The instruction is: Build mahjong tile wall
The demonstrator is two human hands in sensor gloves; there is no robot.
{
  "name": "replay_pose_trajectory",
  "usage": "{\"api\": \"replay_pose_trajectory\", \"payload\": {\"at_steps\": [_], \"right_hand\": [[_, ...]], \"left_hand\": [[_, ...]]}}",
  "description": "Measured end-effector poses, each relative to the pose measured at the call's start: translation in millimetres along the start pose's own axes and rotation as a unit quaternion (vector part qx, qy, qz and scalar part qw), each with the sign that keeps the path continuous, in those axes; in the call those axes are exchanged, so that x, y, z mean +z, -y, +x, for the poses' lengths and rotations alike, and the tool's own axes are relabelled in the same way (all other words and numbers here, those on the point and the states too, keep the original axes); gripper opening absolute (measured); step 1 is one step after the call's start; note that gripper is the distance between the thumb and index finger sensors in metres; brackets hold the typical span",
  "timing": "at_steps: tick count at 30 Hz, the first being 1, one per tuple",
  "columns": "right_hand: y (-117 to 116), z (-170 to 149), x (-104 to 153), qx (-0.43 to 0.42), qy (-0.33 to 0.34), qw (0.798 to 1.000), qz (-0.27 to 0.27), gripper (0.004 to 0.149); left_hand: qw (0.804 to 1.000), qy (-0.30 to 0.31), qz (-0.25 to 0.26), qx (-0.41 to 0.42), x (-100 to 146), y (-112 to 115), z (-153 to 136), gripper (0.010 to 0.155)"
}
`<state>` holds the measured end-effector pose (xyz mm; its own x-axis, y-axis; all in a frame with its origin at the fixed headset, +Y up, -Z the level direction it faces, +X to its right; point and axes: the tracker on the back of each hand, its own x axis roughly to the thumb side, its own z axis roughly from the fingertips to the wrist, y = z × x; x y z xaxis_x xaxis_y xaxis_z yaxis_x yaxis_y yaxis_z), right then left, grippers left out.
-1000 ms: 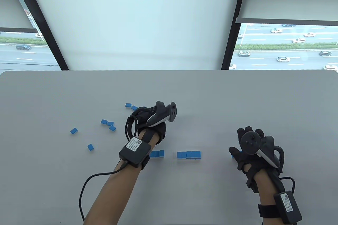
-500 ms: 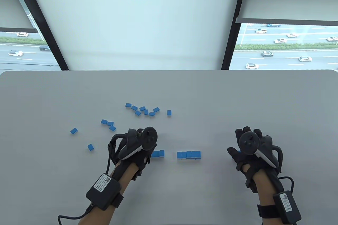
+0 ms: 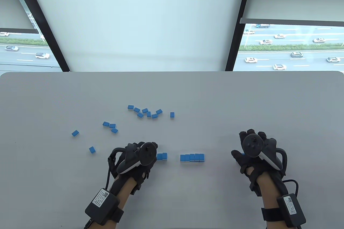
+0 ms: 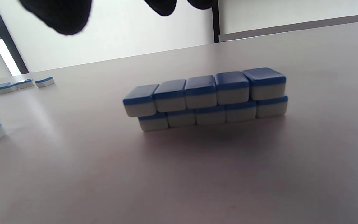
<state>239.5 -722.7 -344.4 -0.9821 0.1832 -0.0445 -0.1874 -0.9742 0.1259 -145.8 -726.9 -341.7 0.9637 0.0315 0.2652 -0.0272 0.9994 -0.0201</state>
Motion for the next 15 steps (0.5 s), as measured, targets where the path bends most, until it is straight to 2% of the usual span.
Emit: {"api": "replay_pose_trajectory", "payload": {"at_steps": [15], "right_hand": [[-1,0,-1,0.004,-0.003,1.000,0.004,0.081]], "left_hand": [[0.999,0.007,-0.012,-0.029,-8,15,7,0.057]]}}
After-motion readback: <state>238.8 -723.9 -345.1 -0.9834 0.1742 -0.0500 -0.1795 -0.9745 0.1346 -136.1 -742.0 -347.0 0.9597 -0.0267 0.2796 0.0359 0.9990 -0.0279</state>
